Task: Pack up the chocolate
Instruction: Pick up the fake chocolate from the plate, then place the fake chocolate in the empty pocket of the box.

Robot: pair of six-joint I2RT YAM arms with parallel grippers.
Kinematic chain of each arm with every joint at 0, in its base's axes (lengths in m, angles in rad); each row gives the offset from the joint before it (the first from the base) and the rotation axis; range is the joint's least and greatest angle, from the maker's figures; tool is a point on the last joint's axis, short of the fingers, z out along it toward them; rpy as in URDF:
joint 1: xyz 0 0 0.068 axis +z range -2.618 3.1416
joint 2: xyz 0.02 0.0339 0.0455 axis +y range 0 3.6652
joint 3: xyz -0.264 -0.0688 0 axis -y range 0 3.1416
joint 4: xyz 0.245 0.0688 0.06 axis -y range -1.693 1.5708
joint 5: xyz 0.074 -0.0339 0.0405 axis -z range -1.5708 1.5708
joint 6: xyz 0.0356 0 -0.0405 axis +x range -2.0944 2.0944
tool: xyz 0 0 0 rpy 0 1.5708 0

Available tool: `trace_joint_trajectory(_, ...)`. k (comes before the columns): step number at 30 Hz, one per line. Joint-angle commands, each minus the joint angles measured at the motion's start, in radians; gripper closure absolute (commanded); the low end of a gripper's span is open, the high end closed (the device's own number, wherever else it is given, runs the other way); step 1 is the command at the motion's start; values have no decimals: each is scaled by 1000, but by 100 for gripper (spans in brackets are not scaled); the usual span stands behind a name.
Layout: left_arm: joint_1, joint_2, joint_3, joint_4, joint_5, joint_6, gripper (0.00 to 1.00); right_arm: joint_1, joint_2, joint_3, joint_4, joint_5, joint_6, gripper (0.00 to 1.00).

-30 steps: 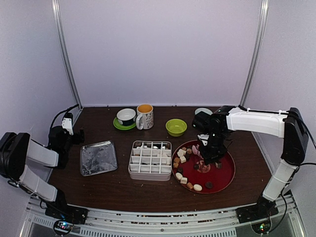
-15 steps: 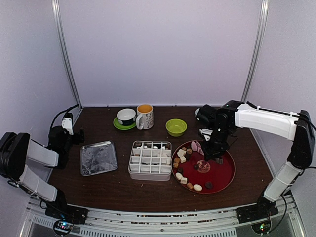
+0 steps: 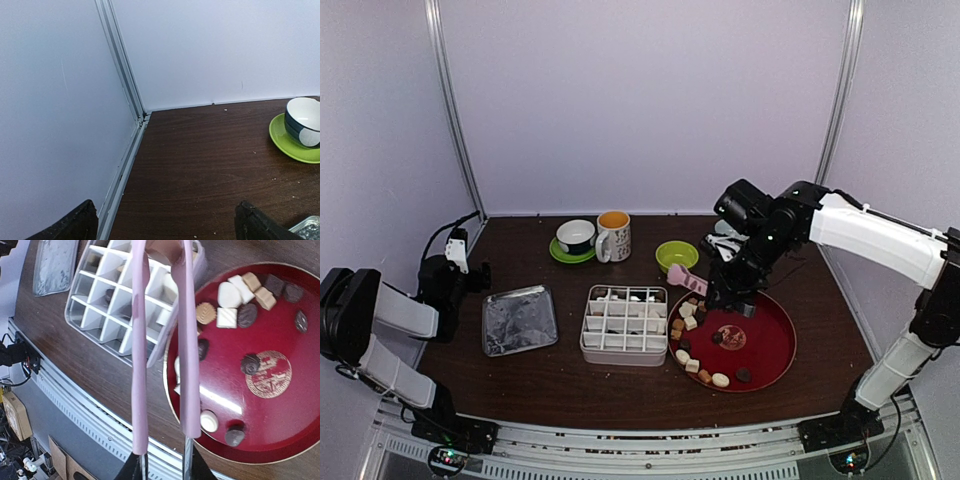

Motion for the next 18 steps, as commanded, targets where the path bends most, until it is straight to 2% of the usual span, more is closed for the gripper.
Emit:
trace_joint_trajectory(1, 8, -3, 9, 58, 8, 10, 2, 81, 90, 127, 53, -74, 32, 77)
trace_joint_trajectory(5, 8, -3, 8, 59, 9, 9, 2, 132, 225, 261, -28, -127, 18, 77)
trace_joint_trajectory(9, 8, -3, 8, 58, 9, 9, 2, 176, 335, 406, -138, -116, -27, 77)
trace_joint_trajectory(18, 8, -3, 9, 58, 10, 9, 2, 191, 429, 476, -141, -188, -13, 77)
